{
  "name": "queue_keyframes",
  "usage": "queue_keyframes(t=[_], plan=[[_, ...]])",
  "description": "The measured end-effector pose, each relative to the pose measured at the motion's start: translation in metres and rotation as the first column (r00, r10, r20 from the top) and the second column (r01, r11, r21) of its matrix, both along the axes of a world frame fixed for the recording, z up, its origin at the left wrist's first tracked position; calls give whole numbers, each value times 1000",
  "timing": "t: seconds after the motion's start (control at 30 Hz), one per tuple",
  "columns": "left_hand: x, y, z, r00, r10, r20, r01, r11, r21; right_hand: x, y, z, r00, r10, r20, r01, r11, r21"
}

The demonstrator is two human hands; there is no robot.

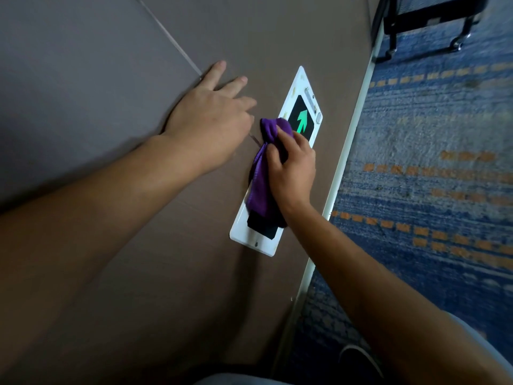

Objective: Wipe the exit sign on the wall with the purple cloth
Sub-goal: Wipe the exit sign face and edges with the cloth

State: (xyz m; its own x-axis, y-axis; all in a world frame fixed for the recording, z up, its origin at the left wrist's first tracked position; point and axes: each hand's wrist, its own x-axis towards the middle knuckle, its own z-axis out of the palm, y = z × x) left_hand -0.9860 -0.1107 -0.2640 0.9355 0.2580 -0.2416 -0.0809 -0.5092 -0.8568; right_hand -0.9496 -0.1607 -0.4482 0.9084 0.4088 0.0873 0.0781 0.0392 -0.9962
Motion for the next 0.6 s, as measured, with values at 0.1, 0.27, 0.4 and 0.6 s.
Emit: queue_keyframes(t=[0.1, 0.27, 0.4, 0.6], plan=[[-1, 0, 1, 1000, -18, 12, 18, 1000, -4, -28, -19, -4, 997, 41, 69, -40, 999, -26], [-2, 0, 2, 1000, 2, 4, -2, 1000, -4, -96, -48, -14, 991, 89, 101, -89, 996, 0], [-3, -2, 3, 1000, 10, 7, -9, 1000, -16, -91, -50, -16, 987, 105, 120, -106, 994, 1], [-1, -1, 2, 1000, -3, 25, 4, 1000, -23, -46, -27, -14, 979, 87, 182, -79, 996, -51]])
